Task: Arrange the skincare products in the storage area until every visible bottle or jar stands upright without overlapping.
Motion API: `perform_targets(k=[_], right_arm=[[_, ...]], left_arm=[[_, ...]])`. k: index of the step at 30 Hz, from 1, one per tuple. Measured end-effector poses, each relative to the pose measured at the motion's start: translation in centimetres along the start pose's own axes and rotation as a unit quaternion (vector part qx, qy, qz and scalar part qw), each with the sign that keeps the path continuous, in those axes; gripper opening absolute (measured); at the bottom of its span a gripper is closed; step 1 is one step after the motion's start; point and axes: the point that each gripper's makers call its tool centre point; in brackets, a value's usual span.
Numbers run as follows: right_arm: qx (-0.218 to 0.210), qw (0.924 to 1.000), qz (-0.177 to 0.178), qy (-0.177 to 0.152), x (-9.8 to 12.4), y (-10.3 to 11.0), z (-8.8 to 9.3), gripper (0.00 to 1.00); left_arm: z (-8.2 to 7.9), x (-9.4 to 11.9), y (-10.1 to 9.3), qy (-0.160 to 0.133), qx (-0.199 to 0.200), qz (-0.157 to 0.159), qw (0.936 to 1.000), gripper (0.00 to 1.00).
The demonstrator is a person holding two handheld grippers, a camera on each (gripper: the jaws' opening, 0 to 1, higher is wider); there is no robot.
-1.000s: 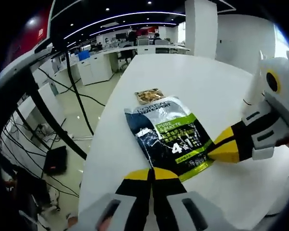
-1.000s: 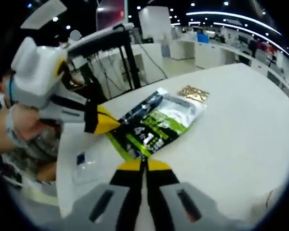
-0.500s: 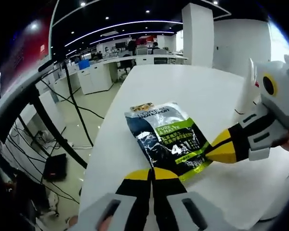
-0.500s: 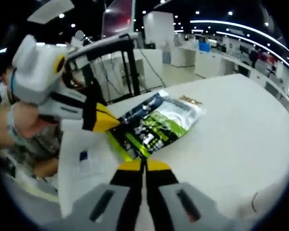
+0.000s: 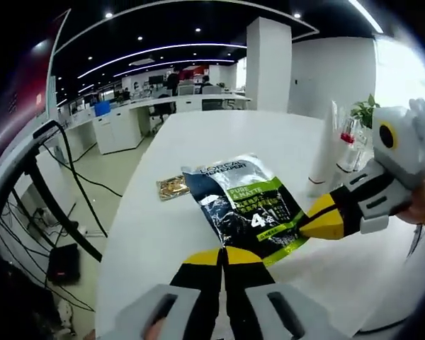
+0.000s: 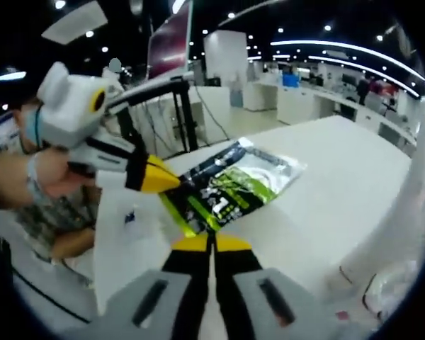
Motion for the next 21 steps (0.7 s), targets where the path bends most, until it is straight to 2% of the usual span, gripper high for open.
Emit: perform_targets(k=[8,15,21], right_arm=[[-0.024,0.9994,0.018,-0.018,2.3,-0.7,1.2,0.00],[-0.035,0.9984,0.040,-0.019,3.5,-1.4,2.6,0.00],[-0.038,0.9976,0.058,-0.011,4.2,-2.3,3.7,0.00]], left_arm=[[-0.6,-0.1,-2.7,-0.008,-0.005,0.025,0.9996,0.00],[-0.8,-0.5,-5.0,-0.009,-0.021,0.038,0.9990,0.00],[-0.4,-1.2,-6.1,0.001,-0.019,0.041,0.9990,0.00]])
Point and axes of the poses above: the point that each gripper's makers call its tool centre point, and the gripper's own axes: x roughly backward along the fingers, y roughly to its left, z roughly out of its underside, and after that the axes turned 13 degrees about -z, right-handed
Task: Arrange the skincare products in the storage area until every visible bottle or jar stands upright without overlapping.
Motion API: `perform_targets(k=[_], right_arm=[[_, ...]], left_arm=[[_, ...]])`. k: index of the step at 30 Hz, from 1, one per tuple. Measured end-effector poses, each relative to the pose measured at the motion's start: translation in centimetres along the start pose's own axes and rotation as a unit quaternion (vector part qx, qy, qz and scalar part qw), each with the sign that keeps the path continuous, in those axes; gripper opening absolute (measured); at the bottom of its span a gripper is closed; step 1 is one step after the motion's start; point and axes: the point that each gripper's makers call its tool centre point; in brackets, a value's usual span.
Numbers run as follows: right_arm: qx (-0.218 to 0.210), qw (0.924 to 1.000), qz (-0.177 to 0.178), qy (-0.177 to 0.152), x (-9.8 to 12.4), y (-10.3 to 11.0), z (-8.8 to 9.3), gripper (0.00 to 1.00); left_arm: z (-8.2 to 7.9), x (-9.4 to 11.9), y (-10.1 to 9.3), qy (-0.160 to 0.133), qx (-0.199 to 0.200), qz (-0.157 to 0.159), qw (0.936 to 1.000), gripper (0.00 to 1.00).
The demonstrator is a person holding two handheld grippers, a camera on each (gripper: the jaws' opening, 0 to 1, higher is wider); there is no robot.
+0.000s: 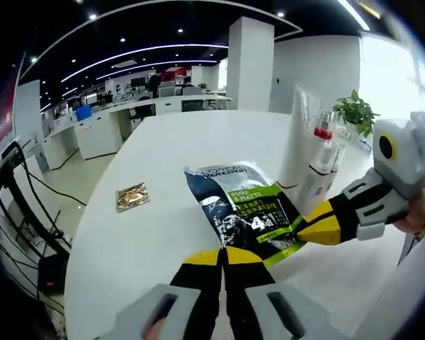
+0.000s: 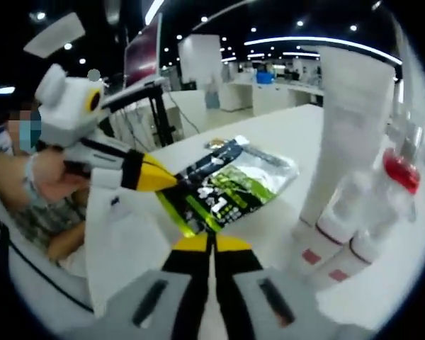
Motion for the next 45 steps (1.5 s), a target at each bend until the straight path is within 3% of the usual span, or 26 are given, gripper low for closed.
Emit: perform_targets(k=[21,30,45], right_arm=[[0.004,0.9983,0.047,0.036,0.1,-2.2,2.5,0.01],[0.008,0.9977,0.056,0.037,0.2,-2.7,2.6,0.02],[0.010,0.9970,0.066,0.040,1.7,-3.1,3.5,0.00]], left_arm=[[1.5,-2.5,-1.9,0.031,0.020,0.003,0.9993,0.00],[1.9,-2.9,-2.2,0.045,0.033,0.002,0.9984,0.00],[2.3,-3.3,-1.8,0.037,0.039,-0.007,0.9985,0.01]])
Point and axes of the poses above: the point that each gripper's makers call its tool centre point, and the gripper's own axes: x roughly backward along the fingers, y roughly to its left, z roughly out of its underside, and after that the axes turned 13 degrees about -z, right-handed
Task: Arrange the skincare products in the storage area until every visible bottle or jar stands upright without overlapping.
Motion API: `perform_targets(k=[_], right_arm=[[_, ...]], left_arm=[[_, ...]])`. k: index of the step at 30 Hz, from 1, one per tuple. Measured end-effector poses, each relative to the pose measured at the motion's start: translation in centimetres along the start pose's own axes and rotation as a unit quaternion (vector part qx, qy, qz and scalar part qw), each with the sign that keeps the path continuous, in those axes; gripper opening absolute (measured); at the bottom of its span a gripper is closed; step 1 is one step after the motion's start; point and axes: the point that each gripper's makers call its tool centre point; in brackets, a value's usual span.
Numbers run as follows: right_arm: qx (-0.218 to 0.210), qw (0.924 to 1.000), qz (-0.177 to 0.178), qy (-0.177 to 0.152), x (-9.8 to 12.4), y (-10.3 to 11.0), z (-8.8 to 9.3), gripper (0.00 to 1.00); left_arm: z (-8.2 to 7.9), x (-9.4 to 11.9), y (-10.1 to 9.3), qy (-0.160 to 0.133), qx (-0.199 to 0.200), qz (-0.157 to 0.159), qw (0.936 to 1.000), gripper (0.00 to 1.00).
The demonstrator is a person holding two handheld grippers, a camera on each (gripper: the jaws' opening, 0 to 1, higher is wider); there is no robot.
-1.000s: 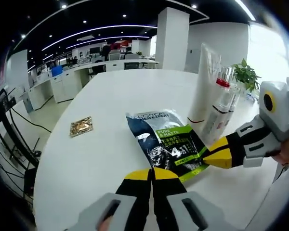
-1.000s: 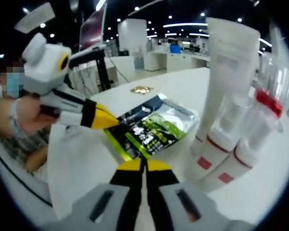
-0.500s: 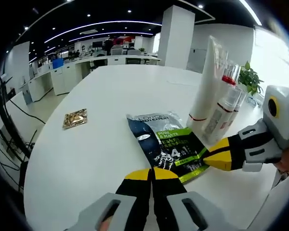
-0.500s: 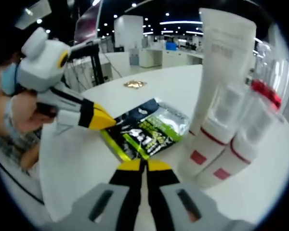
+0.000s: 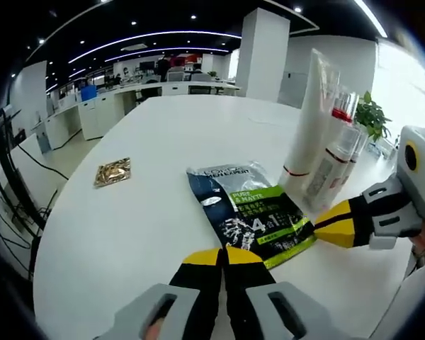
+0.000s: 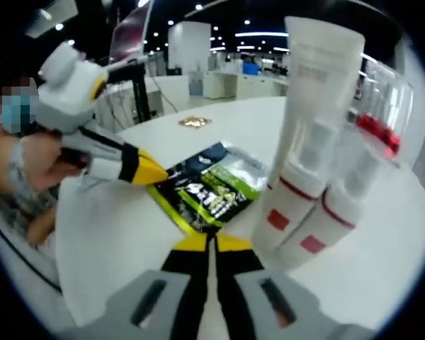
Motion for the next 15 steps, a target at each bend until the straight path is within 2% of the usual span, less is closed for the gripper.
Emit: perform_targets(k=[2,5,7,9,11,12,15], right_arm=[[-0.004,1.0000,0.006,0.004,0.3,-0.2,0.3,0.00],[-0.010,0.9999,0.011,0.001,0.9,-0.3,0.5,0.00],[-0.012,0.9997,0.015,-0.014,1.5,-0.3,-0.1,0.00],[0.003,0.9994,0.022,-0.027,1.7,-0.4,-0.9,0.00],[0.022,0.9992,0.013,-0.032,1.3,-0.1,-1.6,0.00],[0.037,0.9988,0.008,-0.030,0.8,0.0,-1.8,0.01],[0.045,0.9987,0.008,-0.021,-0.2,0.1,-2.2,0.01]], left_arm=[[0.1,-0.2,0.2,0.001,0.001,0.000,1.0000,0.03],[-0.1,0.1,1.0,-0.009,-0.007,-0.017,0.9998,0.12],[-0.6,0.6,1.6,-0.022,-0.006,-0.026,0.9994,0.12],[-1.1,1.1,1.7,-0.035,0.001,-0.030,0.9990,0.12],[-2.0,1.4,1.4,-0.060,-0.032,-0.036,0.9970,0.11],[-2.0,1.3,0.7,-0.062,-0.055,-0.027,0.9962,0.10],[-1.3,0.7,-0.5,-0.044,-0.080,-0.014,0.9957,0.07]])
Point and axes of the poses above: the point that each gripper's makers call its tool centre point, and the gripper's own axes: x roughly backward along the fingers, y roughly to its left, z roughly out of its underside, and after that the axes turned 13 degrees about -z, right-handed
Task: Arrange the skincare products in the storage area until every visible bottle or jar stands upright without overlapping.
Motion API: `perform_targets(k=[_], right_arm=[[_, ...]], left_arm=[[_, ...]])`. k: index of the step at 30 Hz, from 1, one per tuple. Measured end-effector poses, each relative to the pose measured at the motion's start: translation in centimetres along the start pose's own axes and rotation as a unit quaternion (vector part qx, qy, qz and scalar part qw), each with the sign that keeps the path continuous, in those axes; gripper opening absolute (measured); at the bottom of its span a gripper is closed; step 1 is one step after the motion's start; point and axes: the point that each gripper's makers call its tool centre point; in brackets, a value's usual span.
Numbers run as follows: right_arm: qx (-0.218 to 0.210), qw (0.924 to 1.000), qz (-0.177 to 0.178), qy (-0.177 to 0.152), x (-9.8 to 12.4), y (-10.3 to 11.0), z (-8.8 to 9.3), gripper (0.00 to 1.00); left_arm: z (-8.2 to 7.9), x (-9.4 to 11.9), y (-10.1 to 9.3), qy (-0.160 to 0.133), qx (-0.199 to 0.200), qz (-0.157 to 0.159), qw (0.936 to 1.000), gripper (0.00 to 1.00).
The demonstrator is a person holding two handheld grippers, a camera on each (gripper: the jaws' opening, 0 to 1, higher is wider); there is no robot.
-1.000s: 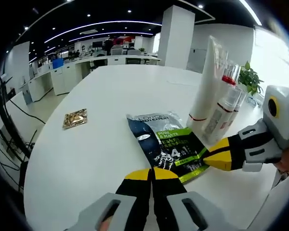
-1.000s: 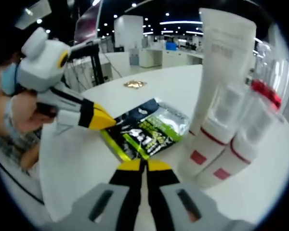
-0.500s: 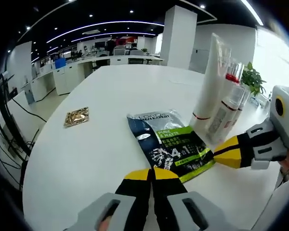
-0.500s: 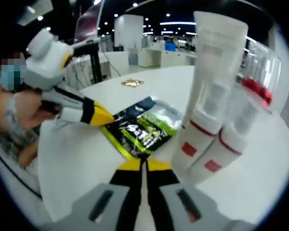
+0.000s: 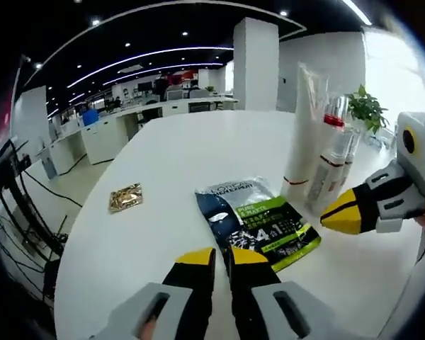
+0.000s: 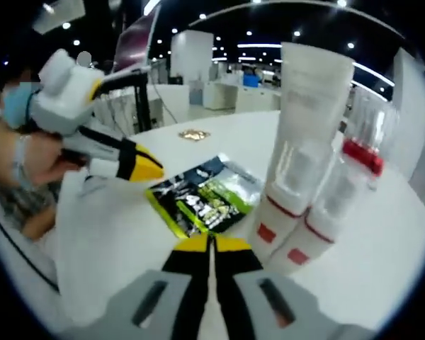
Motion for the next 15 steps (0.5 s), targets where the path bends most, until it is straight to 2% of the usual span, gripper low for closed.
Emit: perform_targets(k=[3,5,7,8,15], right_arm=[[0.000,1.0000,-0.002,0.006,-1.0,-0.2,-0.2,0.00],[-0.004,0.9988,-0.004,0.049,-1.4,-0.2,1.5,0.00],[0.001,0.9983,-0.007,0.057,-1.6,-0.2,2.1,0.00],[0.001,0.9991,-0.006,0.041,-1.4,-0.1,1.7,0.00],[0.009,0.9988,-0.014,0.047,-1.1,0.3,2.0,0.00]], left_arm=[[0.5,-0.6,-0.4,0.011,-0.032,-0.006,0.9994,0.03],[1.9,-1.0,-0.4,0.042,-0.053,-0.010,0.9977,0.01],[1.5,-0.9,-0.6,0.022,-0.061,-0.010,0.9978,0.01],[1.5,-0.9,-0.5,0.021,-0.062,-0.011,0.9978,0.01],[1.4,-0.9,-0.3,0.013,-0.066,-0.010,0.9977,0.01]])
Point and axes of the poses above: the point that each gripper's makers call its tool centre point, and the gripper's own axes: x roughly backward along the fingers, y roughly to its left, z roughly out of its underside, and after that the axes turned 13 degrees about -z, right-handed
